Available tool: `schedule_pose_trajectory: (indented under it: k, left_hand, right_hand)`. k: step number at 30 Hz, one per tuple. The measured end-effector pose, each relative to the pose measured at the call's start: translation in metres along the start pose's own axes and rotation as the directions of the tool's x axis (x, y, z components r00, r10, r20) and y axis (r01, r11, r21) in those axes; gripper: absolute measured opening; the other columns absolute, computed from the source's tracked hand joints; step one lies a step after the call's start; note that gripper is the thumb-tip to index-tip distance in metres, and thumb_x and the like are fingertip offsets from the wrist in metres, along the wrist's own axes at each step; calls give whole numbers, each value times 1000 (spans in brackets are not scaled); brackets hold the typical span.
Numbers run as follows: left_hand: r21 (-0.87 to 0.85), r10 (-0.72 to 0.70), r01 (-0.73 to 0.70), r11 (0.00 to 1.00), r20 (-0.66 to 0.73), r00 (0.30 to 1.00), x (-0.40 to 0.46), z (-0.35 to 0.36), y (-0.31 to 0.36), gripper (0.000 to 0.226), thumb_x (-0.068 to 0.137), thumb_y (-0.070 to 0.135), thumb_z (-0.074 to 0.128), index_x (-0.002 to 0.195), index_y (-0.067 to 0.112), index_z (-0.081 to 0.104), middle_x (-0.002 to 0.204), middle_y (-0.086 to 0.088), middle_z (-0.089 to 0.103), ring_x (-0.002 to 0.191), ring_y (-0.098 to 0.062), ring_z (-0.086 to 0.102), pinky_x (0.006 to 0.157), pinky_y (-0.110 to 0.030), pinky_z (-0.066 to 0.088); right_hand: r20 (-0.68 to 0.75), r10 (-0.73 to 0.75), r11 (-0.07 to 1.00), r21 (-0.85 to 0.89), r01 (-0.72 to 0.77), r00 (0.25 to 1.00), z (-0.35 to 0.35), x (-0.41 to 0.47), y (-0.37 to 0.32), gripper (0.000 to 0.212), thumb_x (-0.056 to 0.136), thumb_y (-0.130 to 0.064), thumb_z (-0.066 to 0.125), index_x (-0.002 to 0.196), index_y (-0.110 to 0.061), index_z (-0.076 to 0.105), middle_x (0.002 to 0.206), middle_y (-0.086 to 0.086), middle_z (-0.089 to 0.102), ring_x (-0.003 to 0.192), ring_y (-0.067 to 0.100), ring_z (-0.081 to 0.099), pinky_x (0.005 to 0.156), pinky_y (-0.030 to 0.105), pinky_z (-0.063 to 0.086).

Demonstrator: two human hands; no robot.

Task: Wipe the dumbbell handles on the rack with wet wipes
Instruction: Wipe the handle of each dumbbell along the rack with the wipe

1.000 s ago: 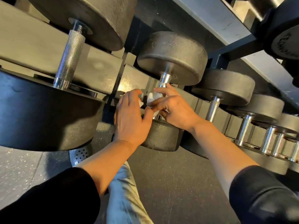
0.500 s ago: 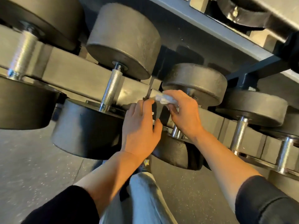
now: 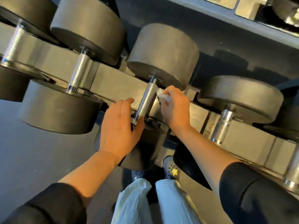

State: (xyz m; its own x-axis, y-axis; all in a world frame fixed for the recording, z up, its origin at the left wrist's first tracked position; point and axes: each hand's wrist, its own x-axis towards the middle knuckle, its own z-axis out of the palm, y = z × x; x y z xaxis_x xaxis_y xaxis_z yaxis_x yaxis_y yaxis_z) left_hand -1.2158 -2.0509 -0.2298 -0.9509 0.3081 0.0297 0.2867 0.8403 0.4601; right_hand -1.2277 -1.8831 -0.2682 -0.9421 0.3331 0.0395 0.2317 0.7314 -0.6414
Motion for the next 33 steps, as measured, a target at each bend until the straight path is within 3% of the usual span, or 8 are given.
schedule_pose_trajectory:
  k: [7, 11, 14, 18, 21, 23, 27, 33]
  left_hand:
    - [-17, -15, 15, 1000, 0, 1000, 0, -1, -1, 50, 83, 33, 57, 125, 5, 50, 102, -9, 56, 93, -16, 43, 76, -17, 27]
    - [-18, -24, 23, 1000, -8, 1000, 0, -1, 0, 50, 84, 37, 52, 123, 5, 51, 99, -8, 55, 91, -17, 44, 76, -20, 30]
    - [-19, -36, 36, 999, -8, 999, 0, -2, 1, 51, 84, 39, 49, 122, 5, 52, 96, -8, 54, 89, -16, 45, 76, -18, 29]
    - [-2, -52, 52, 999, 4, 999, 1, -2, 2, 51, 84, 40, 48, 121, 5, 53, 97, -8, 55, 90, -16, 45, 78, -20, 31]
    - [14, -54, 54, 998, 7, 999, 1, -2, 3, 51, 83, 38, 50, 122, 5, 52, 97, -8, 55, 90, -16, 45, 77, -19, 29]
    - [21, -50, 50, 999, 8, 999, 1, -2, 3, 50, 84, 37, 51, 122, 4, 52, 97, -8, 54, 90, -16, 44, 76, -18, 28]
    - [39, -54, 54, 998, 9, 999, 2, -2, 2, 49, 84, 36, 51, 121, 4, 52, 95, -7, 54, 88, -15, 43, 75, -18, 27]
    - [52, -59, 58, 997, 12, 998, 2, -2, 3, 47, 85, 38, 49, 118, 4, 52, 93, -6, 52, 85, -14, 42, 74, -19, 28]
  right_hand:
    - [4, 81, 954, 290, -79, 997, 19, 6, -10, 22, 95, -10, 49, 114, -4, 58, 105, 0, 52, 91, 2, 45, 75, -2, 32]
    - [52, 94, 953, 285, -105, 994, 19, -1, -8, 11, 90, -6, 52, 88, -13, 61, 83, -7, 58, 73, -2, 50, 66, 9, 36]
    - [200, 73, 940, 314, -134, 977, 18, -20, -6, 21, 86, -1, 54, 74, -19, 54, 67, -18, 50, 66, -7, 52, 60, 6, 39]
    - [372, 32, 935, 317, -160, 928, 16, -24, -1, 20, 80, 1, 53, 68, -15, 55, 65, -11, 54, 65, 0, 53, 58, 10, 40]
    - [433, 24, 936, 306, -172, 901, 14, -22, 2, 12, 79, 0, 53, 74, -7, 61, 70, 2, 61, 69, 8, 56, 59, 26, 49]
    - [335, 54, 946, 284, -155, 941, 11, -23, 0, 12, 84, -4, 55, 84, -12, 64, 80, -2, 65, 73, 6, 59, 63, 26, 53]
    - [-85, 51, 973, 227, -30, 995, 3, -3, -6, 25, 81, -1, 64, 103, -11, 65, 104, 5, 68, 99, 17, 63, 80, 27, 54]
    - [-35, -26, 964, 262, 34, 999, 17, 7, -8, 21, 79, -5, 67, 100, -11, 67, 102, 7, 64, 90, 23, 64, 73, 43, 56]
